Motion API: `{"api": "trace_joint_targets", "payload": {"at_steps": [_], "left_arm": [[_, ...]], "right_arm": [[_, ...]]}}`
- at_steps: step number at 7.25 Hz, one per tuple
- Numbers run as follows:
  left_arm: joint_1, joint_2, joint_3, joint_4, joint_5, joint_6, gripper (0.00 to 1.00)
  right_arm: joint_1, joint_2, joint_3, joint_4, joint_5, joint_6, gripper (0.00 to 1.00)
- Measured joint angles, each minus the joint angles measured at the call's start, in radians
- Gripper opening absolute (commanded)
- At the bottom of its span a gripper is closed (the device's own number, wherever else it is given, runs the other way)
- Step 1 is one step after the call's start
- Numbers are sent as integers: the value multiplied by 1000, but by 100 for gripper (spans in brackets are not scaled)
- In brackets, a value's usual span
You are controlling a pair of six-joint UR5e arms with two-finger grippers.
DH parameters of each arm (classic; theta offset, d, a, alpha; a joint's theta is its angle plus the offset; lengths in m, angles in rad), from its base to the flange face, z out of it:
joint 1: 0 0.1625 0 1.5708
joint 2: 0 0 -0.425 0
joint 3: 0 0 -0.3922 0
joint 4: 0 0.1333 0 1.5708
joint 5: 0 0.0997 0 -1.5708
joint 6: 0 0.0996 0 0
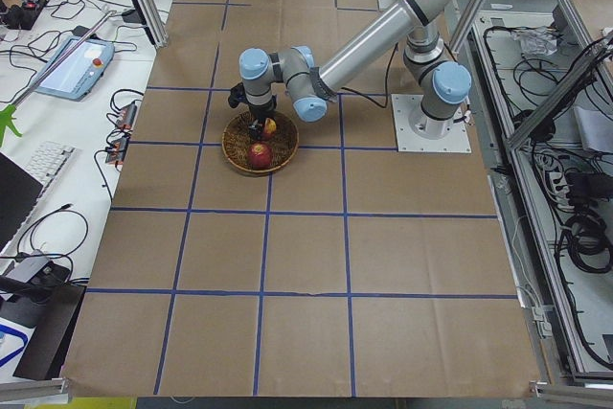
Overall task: Transfer apple from basket to plate
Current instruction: 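Close the left gripper on the yellow-red apple in the basket, then lift the apple and carry it with the left gripper toward the table center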
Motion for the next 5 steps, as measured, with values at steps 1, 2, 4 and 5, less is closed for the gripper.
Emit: {"api": "trace_joint_targets", "payload": {"at_steps": [1, 2, 4, 5], "left_arm": [[-5, -3, 0, 8, 0, 0, 38], [-12, 1, 1, 11, 1, -1, 35], [-53, 45, 9, -11, 7, -47, 35], [-117, 89, 41, -72, 12, -143, 35]], "right_arm": [[0, 0, 0, 0, 0, 0, 100], [0, 0, 0, 0, 0, 0, 100], [0, 0, 0, 0, 0, 0, 100], [0, 0, 0, 0, 0, 0, 100]]}}
